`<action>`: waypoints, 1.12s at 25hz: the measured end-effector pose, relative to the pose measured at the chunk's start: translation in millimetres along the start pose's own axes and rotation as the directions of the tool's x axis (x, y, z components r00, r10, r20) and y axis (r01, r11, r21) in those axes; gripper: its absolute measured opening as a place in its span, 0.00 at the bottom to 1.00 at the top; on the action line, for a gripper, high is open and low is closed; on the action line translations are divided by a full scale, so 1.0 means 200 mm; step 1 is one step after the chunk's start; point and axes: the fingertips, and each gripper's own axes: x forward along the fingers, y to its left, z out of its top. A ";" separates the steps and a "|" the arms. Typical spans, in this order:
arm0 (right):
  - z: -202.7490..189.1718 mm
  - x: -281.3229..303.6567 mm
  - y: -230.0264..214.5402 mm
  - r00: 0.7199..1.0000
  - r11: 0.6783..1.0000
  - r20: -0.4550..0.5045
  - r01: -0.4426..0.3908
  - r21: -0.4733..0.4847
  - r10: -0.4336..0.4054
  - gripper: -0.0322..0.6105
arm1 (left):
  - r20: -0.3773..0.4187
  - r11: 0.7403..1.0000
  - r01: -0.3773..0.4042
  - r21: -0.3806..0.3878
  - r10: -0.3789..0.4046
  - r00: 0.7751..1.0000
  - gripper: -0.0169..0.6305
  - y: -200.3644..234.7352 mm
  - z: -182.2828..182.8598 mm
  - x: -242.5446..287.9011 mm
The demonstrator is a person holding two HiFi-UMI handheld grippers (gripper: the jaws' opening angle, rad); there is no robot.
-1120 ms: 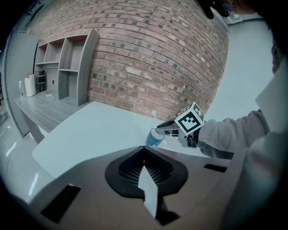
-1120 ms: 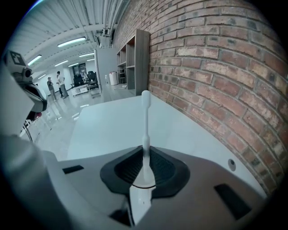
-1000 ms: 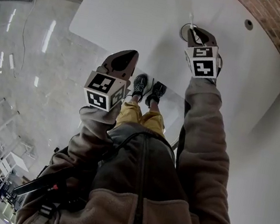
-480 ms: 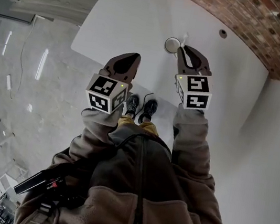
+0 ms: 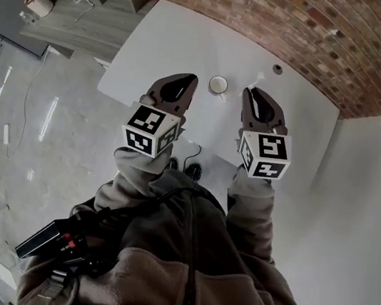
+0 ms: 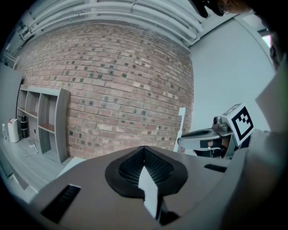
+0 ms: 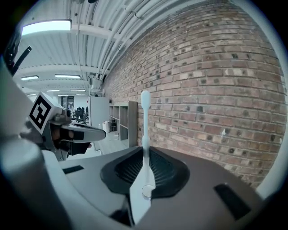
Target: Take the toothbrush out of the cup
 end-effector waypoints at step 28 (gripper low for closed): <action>0.61 -0.30 -0.14 0.949 0.993 0.311 0.083 -0.089 -0.052 0.12 | 0.275 0.982 0.002 0.191 -0.055 0.960 0.03 -0.22 0.72 0.00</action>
